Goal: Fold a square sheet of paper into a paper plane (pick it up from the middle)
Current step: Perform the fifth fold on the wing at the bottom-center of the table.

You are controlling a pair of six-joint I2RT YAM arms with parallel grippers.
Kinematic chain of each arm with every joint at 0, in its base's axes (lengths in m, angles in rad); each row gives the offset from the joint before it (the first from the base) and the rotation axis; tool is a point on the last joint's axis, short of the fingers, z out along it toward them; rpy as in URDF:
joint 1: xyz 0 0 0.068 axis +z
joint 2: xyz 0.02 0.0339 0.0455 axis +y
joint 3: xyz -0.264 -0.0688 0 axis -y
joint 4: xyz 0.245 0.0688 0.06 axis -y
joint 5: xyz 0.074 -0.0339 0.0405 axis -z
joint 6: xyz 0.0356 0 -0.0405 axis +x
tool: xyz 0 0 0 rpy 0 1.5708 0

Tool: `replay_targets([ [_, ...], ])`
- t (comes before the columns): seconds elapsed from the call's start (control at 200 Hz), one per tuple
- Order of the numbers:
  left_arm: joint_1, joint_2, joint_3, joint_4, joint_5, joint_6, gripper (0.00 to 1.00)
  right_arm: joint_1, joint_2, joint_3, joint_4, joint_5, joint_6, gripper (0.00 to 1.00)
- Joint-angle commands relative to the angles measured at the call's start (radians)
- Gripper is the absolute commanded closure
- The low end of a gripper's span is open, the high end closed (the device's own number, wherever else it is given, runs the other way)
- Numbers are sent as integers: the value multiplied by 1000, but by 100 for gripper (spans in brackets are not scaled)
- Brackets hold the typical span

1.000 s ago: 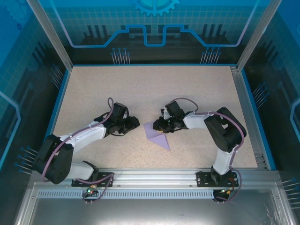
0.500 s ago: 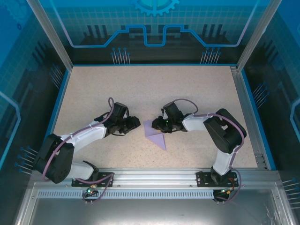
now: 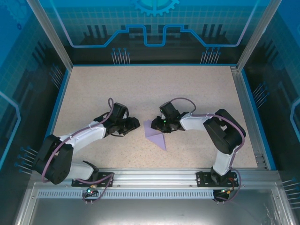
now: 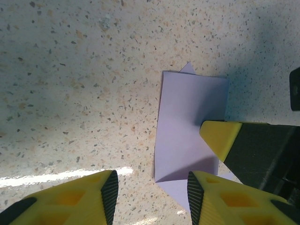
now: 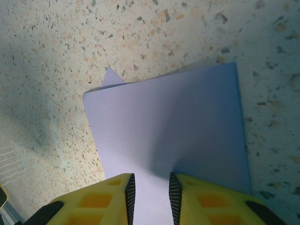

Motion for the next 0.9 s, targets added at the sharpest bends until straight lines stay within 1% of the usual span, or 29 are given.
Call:
replay_targets([
  [0.0, 2, -4, 31, -35, 18, 31, 53, 11, -9, 2, -101, 35, -26, 71],
  [0.12, 1, 1, 19, -21, 13, 28, 53, 2, -36, -1, -107, 28, -53, 70],
  [0.22, 1, 12, 18, -20, 12, 25, 53, -2, -88, -11, -132, 61, -93, 68],
  [0.33, 1, 26, 17, -19, 12, 22, 53, -15, -138, -26, -86, 22, -128, 66],
  [0.445, 1, 40, 7, 2, 17, -1, 53, -11, -199, -67, -97, 14, -158, 65],
  [0.535, 1, 41, -3, 18, 15, -10, 53, 11, -248, -97, -77, -18, -163, 65],
  [0.64, 1, 49, -3, 23, 15, -3, 53, 54, -285, -102, -115, -20, -173, 67],
  [0.735, 1, 60, 4, 25, 21, 0, 53, 82, -335, -101, -198, 53, -172, 66],
  [0.795, 1, 65, 10, 29, 28, 0, 53, 86, -379, -119, -210, 76, -179, 65],
  [0.845, 1, 65, 11, 29, 30, -1, 53, 83, -406, -135, -206, 64, -195, 66],
  [0.895, 1, 64, 9, 34, 31, -6, 53, 78, -415, -145, -201, 18, -214, 67],
])
